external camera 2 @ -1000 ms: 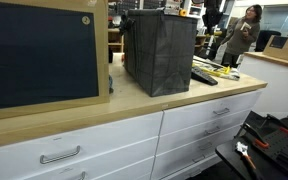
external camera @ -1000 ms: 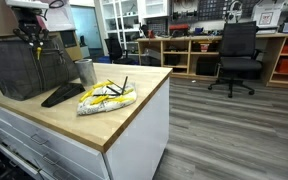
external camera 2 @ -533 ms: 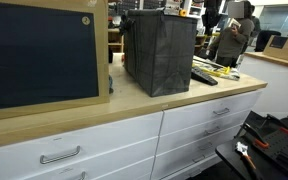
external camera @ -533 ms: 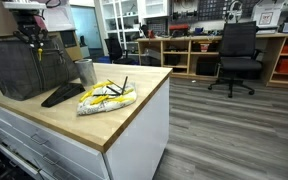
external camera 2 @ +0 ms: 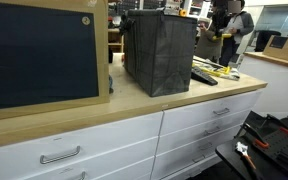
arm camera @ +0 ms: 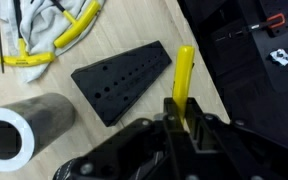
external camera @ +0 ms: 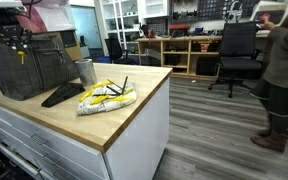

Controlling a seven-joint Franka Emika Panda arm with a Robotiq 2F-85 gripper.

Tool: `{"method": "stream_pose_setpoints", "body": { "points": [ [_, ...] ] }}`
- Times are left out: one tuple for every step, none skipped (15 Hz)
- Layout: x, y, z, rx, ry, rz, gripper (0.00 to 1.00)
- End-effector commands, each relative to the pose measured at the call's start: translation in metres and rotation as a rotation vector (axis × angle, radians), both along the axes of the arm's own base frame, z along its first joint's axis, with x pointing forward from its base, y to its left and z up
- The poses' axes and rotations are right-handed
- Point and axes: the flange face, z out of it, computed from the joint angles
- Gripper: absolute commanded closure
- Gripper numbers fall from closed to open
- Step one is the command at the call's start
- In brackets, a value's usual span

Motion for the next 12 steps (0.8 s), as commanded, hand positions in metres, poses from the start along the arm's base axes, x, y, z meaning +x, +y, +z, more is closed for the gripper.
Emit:
{"method": "stream_pose_setpoints", "body": {
  "points": [
    [-0.03,-0.021,-0.001,0.003,-0.032,-0.092,0.96],
    [-0.033,-0.033,-0.002,-0.003,-0.037,-0.116,0.96],
    [-0.035,-0.043,-0.001,-0.007,-0.043,-0.133,0.96],
    [-0.034,-0.058,0.0,-0.021,-0.048,-0.146,0.96],
    [-0.033,-0.07,0.002,-0.036,-0.047,-0.153,0.96],
    [-0.031,-0.081,0.0,-0.041,-0.049,-0.166,0.96],
    [-0.026,-0.092,0.002,-0.049,-0.053,-0.174,0.96],
    [-0.021,-0.099,0.003,-0.058,-0.059,-0.179,0.96],
    [-0.013,-0.106,0.006,-0.068,-0.067,-0.174,0.96],
    [-0.007,-0.11,0.009,-0.075,-0.079,-0.167,0.96],
    [0.0,-0.112,0.013,-0.084,-0.093,-0.156,0.96],
    [0.005,-0.113,0.017,-0.09,-0.107,-0.14,0.96]
  ]
}}
